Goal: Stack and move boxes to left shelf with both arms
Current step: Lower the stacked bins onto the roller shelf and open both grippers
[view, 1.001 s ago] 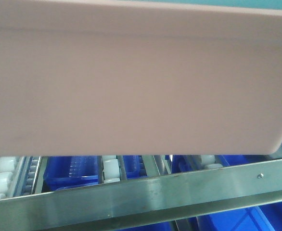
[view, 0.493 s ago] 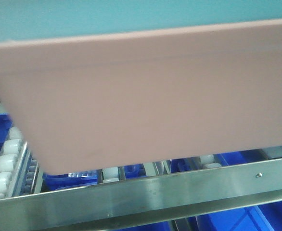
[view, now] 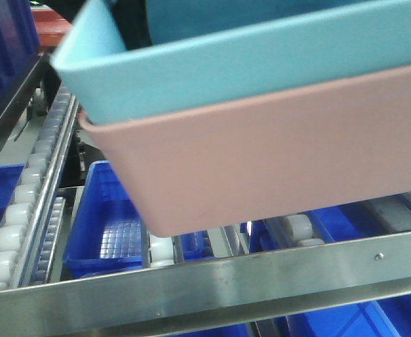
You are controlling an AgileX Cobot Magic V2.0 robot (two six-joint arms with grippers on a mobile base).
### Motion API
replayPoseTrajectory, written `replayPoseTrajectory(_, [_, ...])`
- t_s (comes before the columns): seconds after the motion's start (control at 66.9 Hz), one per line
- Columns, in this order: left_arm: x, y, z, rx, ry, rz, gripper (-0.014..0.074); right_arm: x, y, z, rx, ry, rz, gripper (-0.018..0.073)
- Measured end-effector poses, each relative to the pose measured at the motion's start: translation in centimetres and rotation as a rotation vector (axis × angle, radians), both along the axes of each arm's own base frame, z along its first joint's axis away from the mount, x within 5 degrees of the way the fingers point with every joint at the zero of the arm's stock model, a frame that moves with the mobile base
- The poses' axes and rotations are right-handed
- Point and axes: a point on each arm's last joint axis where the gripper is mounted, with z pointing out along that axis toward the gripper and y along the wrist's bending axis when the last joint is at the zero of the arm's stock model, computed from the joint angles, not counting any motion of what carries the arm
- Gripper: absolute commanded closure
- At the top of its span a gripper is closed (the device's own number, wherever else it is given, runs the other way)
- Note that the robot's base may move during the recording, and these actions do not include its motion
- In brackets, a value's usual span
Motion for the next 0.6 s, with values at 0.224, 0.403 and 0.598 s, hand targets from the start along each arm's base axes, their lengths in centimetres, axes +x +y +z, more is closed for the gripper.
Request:
replayPoseTrajectory(0.224, [1.8, -0.5, -2.3, 0.021, 0.003, 0.015, 0.0599, 2.1, 0.7, -2.5, -0.045, 0.026, 0.007, 0.0505])
replayPoseTrajectory(0.403, [3.4, 0.6, -3.2, 0.027, 0.003, 0.059, 0.0599, 3.8, 1.7, -4.6, -0.032, 0.027, 0.031, 0.0505])
replayPoseTrajectory(0.598, [5.0, 1.9, -3.7, 0.038, -0.018, 0.1, 0.0599, 5.2, 2.8, -6.8, 0.002, 0.051, 0.046, 0.0505])
